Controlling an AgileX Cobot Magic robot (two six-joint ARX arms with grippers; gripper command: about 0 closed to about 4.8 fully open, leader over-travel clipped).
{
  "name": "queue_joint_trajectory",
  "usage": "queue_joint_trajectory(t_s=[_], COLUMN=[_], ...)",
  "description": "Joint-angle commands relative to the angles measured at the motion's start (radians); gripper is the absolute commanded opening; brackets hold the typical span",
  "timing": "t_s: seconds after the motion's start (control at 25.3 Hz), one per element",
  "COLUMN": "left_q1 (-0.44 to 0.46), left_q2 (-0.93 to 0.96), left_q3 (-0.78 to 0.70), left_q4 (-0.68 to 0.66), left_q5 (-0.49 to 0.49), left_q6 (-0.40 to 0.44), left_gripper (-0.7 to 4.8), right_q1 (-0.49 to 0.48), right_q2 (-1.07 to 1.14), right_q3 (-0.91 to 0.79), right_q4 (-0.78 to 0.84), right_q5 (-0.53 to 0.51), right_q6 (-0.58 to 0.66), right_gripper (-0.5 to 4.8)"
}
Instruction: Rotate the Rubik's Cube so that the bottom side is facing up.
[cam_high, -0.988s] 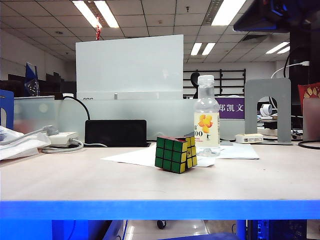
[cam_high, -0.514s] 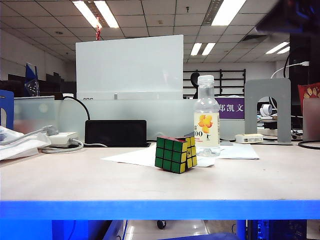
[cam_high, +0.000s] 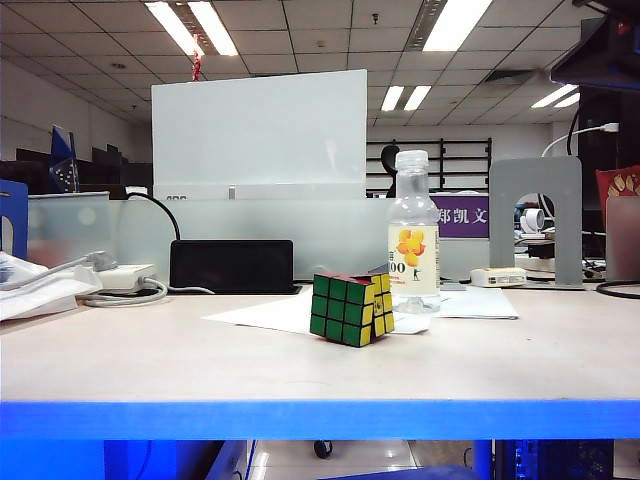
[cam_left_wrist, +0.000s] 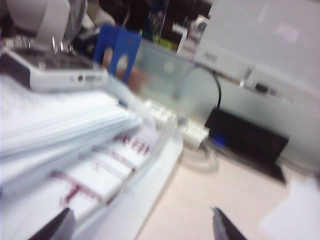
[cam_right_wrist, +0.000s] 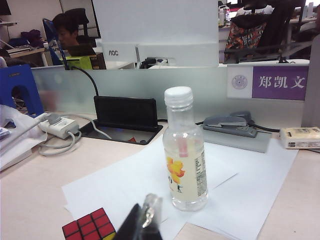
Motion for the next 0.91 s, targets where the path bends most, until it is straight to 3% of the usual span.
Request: queue_joint_trajectory(t_s=[0.04,0.2,0.32,0.43,0.63,0.79,0.91], left_q1=[-0.001,-0.001,-0.001,-0.001,-0.001,-0.001,-0.001], left_q2=[-0.002,-0.002,-0.002,-0.002,-0.002,-0.002,-0.002], left_q3=[-0.041,-0.095,-0.126,-0.148,-0.155,-0.156,-0.156], left_q4=[-0.061,-0.063,-0.061,-0.063,-0.051,-0.054,-0.055], left_q5=[0.072,0.105,0.098,0.117,0.266,0.306,0.309], left_q6=[-0.013,-0.06,-0.082,-0.074,0.044,0.114,0.13], left_gripper=[3.62,3.42,2.37,1.66,1.43,1.27,-0.11], right_q1=[0.0,0.0,0.0,0.0,-0.001,-0.001,0.0], right_q2=[-0.003,-0.004,-0.011,-0.032,-0.095,-0.135,-0.15], right_q3=[0.003,0.003,0.0,-0.033,-0.106,-0.153,-0.181], right_q4=[0.015,-0.002,-0.039,-0.036,-0.035,-0.035,-0.033], right_q5=[0.003,0.006,0.007,0.031,0.089,0.09,0.108], right_q6=[0.008,0.007,0.008,0.008,0.021,0.027,0.057], right_gripper=[-0.08,-0.08,-0.08,-0.08,-0.07,-0.07,-0.07])
